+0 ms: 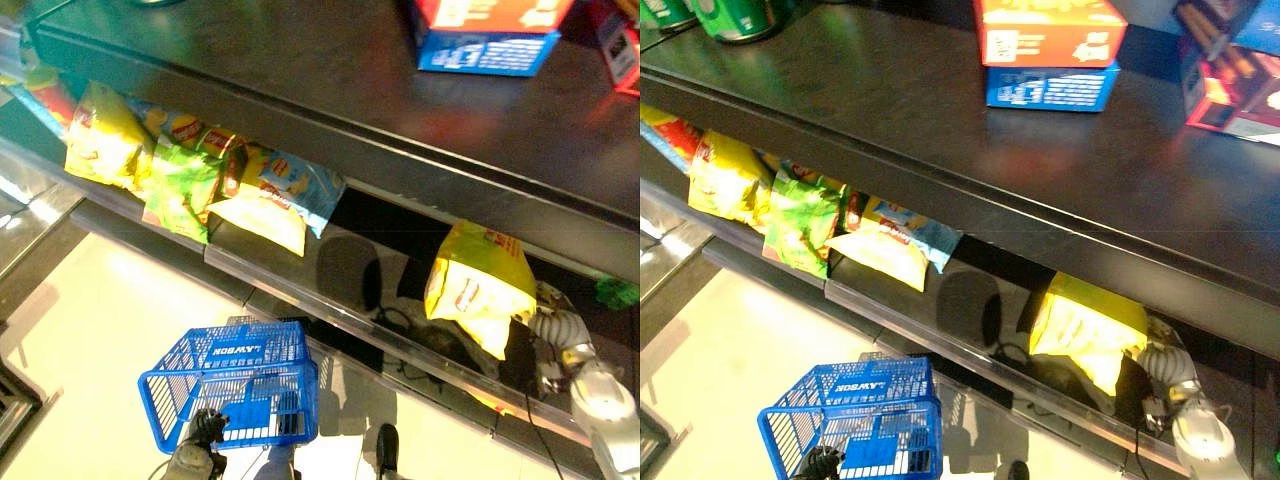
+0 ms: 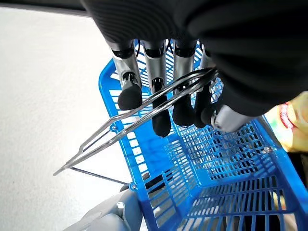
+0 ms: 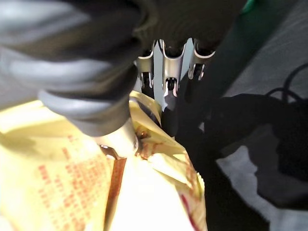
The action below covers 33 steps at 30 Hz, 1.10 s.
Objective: Pick up the snacks into the basket
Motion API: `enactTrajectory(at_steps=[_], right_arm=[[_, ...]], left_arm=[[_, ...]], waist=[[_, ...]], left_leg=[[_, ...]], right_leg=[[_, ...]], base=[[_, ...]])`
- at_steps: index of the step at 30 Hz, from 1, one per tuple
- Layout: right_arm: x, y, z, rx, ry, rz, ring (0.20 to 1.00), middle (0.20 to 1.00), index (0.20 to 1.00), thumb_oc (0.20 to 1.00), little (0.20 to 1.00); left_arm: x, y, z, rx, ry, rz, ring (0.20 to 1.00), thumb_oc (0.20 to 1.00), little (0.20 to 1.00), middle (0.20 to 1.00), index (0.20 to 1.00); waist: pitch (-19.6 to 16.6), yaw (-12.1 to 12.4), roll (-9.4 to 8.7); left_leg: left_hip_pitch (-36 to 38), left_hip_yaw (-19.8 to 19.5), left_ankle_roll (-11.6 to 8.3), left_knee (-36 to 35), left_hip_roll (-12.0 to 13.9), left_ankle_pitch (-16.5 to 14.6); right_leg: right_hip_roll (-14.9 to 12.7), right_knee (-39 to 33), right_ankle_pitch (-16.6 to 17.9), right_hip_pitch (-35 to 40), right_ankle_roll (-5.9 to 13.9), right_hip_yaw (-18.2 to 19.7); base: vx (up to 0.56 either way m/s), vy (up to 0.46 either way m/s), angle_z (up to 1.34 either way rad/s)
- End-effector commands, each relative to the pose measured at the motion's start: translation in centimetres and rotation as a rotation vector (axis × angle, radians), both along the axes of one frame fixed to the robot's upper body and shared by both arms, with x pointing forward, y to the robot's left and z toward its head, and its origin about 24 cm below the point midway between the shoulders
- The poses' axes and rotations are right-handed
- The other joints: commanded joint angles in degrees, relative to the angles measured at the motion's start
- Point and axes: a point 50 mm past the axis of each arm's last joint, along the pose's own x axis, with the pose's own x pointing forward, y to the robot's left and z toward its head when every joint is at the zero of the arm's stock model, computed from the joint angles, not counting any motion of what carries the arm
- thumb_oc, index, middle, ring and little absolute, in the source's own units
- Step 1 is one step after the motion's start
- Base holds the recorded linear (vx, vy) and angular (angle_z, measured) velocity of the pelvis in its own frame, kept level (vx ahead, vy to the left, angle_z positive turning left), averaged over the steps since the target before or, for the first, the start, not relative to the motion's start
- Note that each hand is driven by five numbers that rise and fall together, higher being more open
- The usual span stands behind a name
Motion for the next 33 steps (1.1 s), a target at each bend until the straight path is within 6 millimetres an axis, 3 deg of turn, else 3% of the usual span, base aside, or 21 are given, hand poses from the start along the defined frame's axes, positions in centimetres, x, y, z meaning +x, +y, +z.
enactTrajectory(at_steps=[1, 4, 8, 14, 21, 22, 23, 24, 28, 33], right_arm=[[-1.5, 0.7, 2.2, -0.055, -0.045, 0.159, 0.2, 0.2, 0.2, 0.2, 0.2], [-2.7, 1.1, 0.8, -0.006, 0.028, 0.208, 0.2, 0.2, 0.2, 0.2, 0.2], [-4.1, 1.9, -2.1, -0.134, 0.257, 0.338, 0.2, 0.2, 0.2, 0.2, 0.2], [-3.2, 3.5, -4.3, -0.272, 0.387, 0.489, 0.2, 0.2, 0.2, 0.2, 0.2], [0.2, 4.9, -4.4, -0.457, 0.398, 0.589, 0.2, 0.2, 0.2, 0.2, 0.2], [2.8, 7.4, -4.2, -0.577, 0.364, 0.694, 0.2, 0.2, 0.2, 0.2, 0.2], [4.2, 7.7, -4.0, -0.616, 0.329, 0.665, 0.2, 0.2, 0.2, 0.2, 0.2], [4.3, 7.8, -4.1, -0.617, 0.327, 0.667, 0.2, 0.2, 0.2, 0.2, 0.2], [8.3, 10.4, -3.9, -0.661, 0.261, 0.615, 0.2, 0.2, 0.2, 0.2, 0.2], [10.3, 13.0, -4.4, -0.688, 0.232, 0.592, 0.2, 0.2, 0.2, 0.2, 0.2]], left_arm=[[-3.2, 2.1, -1.3, 0.052, 0.126, 0.031, 0.2, 0.2, 0.2, 0.2, 0.2], [-3.5, 2.5, -1.3, 0.043, 0.122, 0.06, 0.2, 0.2, 0.2, 0.2, 0.2], [-3.6, 3.2, -1.1, 0.027, 0.101, 0.123, 0.2, 0.2, 0.2, 0.2, 0.2], [-2.1, 2.8, -0.3, 0.025, 0.009, 0.153, 0.2, 0.2, 0.2, 0.2, 0.2], [1.6, 2.0, 2.3, -0.025, -0.213, 0.222, 0.2, 0.2, 0.2, 0.2, 0.2], [7.6, -1.2, 5.3, -0.047, -0.328, 0.179, 0.2, 0.2, 0.2, 0.2, 0.2], [7.8, -1.4, 5.7, -0.064, -0.374, 0.2, 0.2, 0.2, 0.2, 0.2, 0.2], [7.8, -1.3, 5.7, -0.063, -0.375, 0.203, 0.2, 0.2, 0.2, 0.2, 0.2], [11.2, -3.7, 9.9, -0.129, -0.574, 0.12, 0.2, 0.2, 0.2, 0.2, 0.2], [13.2, -5.6, 12.7, -0.149, -0.672, 0.043, 0.2, 0.2, 0.2, 0.2, 0.2]], waist=[[-7.36, -1.24, -0.82], [-7.54, -1.86, -0.92], [-6.95, -2.44, -1.47], [-4.06, -1.33, -1.94], [0.34, 0.68, -2.56], [1.32, -0.07, -3.7], [2.44, 0.64, -3.78], [2.42, 0.46, -3.86], [5.56, 1.69, -3.92], [6.88, 2.39, -3.91]], left_leg=[[4.66, 3.25, 0.12, 0.06, -1.45, -7.7], [4.95, 4.06, 0.08, 0.06, -1.26, -7.68], [5.15, 5.53, -0.02, 0.06, -0.79, -7.56], [3.52, 5.15, -0.02, 0.24, -1.21, -6.8], [-0.06, 4.43, 0.12, 1.05, -2.13, -5.57], [-1.53, 4.89, -0.04, 1.58, -1.93, -5.52], [-3.27, 4.49, 0.04, 2.98, -1.87, -5.47], [-3.44, 4.45, 0.03, 3.14, -1.87, -5.54], [-7.98, 3.28, 0.06, 6.09, -1.91, -5.32], [-10.46, 2.59, 0.04, 6.47, -1.87, -4.91]], right_leg=[[-1.31, 0.85, 3.58, -6.75, 3.41, 5.56], [-1.13, 0.85, 3.77, -7.04, 3.38, 6.45], [-0.76, 1.04, 4.09, -7.92, 3.38, 7.86], [-1.16, 0.98, 5.08, -9.43, 3.62, 7.58], [-1.81, 1.04, 6.71, -12.12, 3.78, 6.76], [-1.83, 1.22, 7.23, -13.68, 3.85, 7.14], [-2.05, 1.48, 7.46, -14.52, 3.71, 6.89], [-2.06, 1.52, 7.45, -14.61, 3.7, 6.85], [-2.58, 2.33, 7.88, -17.03, 3.48, 5.92], [-2.63, 2.3, 8.07, -18.76, 3.42, 5.35]], base=[[0.0, 0.004, -0.22], [-0.01, 0.008, -0.21], [-0.02, -0.005, -0.25], [-0.06, -0.017, -0.15], [-0.06, -0.014, 0.03], [-0.07, -0.025, 0.11], [-0.07, -0.025, 0.08], [-0.05, -0.04, 0.03], [-0.06, -0.029, 0.21], [-0.02, -0.007, 0.13]])
